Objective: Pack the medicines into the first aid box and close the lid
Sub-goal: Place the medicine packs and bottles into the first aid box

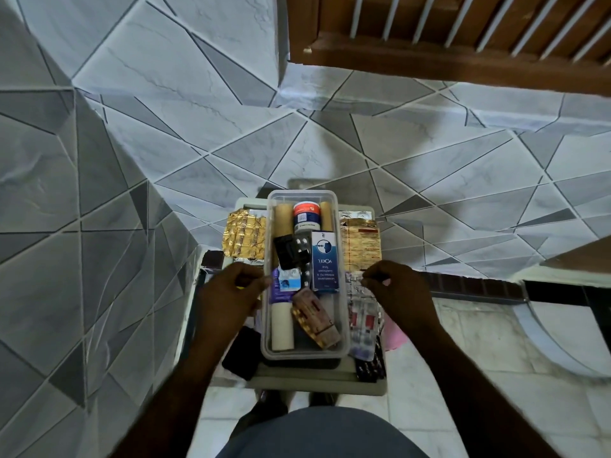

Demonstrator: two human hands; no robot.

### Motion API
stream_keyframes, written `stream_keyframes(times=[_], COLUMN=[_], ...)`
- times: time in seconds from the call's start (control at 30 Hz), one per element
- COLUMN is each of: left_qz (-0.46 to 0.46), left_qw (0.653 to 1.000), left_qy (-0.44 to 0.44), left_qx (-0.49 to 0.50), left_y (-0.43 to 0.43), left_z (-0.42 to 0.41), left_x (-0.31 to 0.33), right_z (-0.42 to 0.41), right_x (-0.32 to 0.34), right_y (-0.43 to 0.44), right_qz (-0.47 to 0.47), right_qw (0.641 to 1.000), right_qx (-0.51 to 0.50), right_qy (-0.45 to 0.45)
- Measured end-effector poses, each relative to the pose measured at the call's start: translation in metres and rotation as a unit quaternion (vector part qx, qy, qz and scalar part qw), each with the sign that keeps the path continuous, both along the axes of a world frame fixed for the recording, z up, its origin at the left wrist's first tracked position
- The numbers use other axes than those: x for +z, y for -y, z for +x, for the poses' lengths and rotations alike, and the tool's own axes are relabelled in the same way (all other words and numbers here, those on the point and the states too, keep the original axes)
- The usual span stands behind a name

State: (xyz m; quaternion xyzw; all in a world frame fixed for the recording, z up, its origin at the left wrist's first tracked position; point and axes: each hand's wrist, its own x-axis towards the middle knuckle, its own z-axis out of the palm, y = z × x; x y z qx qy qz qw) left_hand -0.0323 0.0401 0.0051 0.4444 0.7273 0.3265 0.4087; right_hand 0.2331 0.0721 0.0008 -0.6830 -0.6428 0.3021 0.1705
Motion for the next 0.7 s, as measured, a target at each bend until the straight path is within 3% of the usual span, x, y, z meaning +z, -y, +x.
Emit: stream_keyframes(times=[0.13,0.27,0.47,0.7], left_qz=[-0.013,-0.109,-0.124,-0.121], left_qw=[0.998,0.987,0.974,0.969], left_qy=[-0.029,-0.116,-0.190,-0.216], left_qx=[0.052,0.009,-0.027,-0.027], left_y=[0.010,0.027,0.046,0.039], left_z=[-0.036,-0.056,-0.044,-0.031], left_x=[-0.014,-0.040,-0.058,-0.069], right_z=[0.029,0.029,0.008,-0.005], right_x=[-0.016,-0.025,-0.030,-0.035], right_y=[0.003,0.019,0.040,0.045], right_qz=[-0.091,-0.168,-0.164,-0.169], right_qw=[0.995,0.984,0.980,0.979], right_qx=[-0.022,-0.033,-0.110,-0.118], right_qy=[0.036,0.056,0.030,0.003])
